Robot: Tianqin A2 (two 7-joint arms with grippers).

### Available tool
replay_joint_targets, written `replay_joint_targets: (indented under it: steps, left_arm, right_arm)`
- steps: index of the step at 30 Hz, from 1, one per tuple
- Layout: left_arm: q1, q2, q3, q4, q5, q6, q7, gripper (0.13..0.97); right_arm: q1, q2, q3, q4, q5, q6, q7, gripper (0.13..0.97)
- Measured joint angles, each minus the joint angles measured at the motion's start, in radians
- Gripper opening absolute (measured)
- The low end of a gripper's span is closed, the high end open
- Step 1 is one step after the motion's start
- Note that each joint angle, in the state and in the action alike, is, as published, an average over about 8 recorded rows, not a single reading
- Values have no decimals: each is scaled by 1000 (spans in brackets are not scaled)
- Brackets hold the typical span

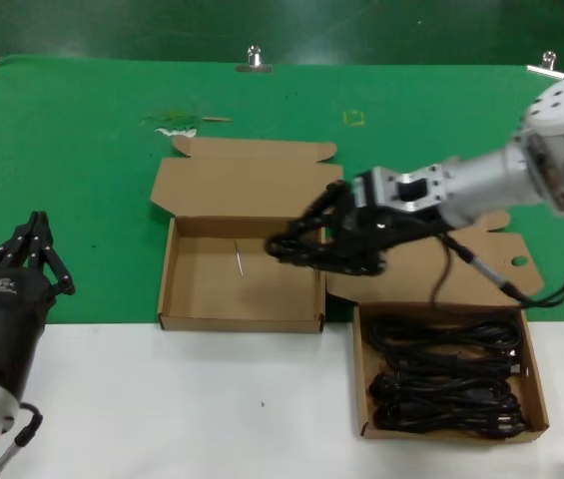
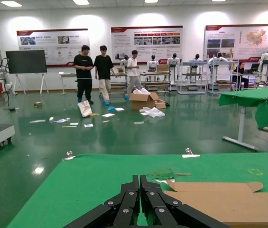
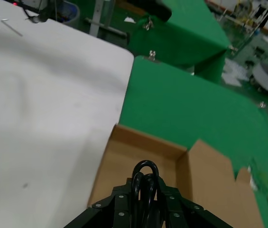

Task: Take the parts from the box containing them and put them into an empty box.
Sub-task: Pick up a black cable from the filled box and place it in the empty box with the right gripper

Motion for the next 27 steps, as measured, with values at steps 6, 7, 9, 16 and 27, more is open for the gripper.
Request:
replay_joint_targets:
  steps: [6, 7, 9, 16, 27]
  left_arm:
    - [0, 0, 0, 0, 0, 0, 0, 151]
    - [0, 0, 0, 0, 0, 0, 0, 151]
    - [0, 0, 0, 0, 0, 0, 0, 151]
    - [0, 0, 0, 0, 0, 0, 0, 151]
    - [0, 0, 0, 0, 0, 0, 0, 151]
  right_arm:
    - [-5, -75, 30, -17, 17, 77, -36, 234]
    - [-7, -86, 32, -17, 22, 90, -40, 234]
    - [-13, -104, 25, -14, 43, 116, -45, 234]
    - [-46, -136, -145, 32, 238, 208, -41, 234]
    - [-96, -144, -551, 108, 664, 361, -34, 234]
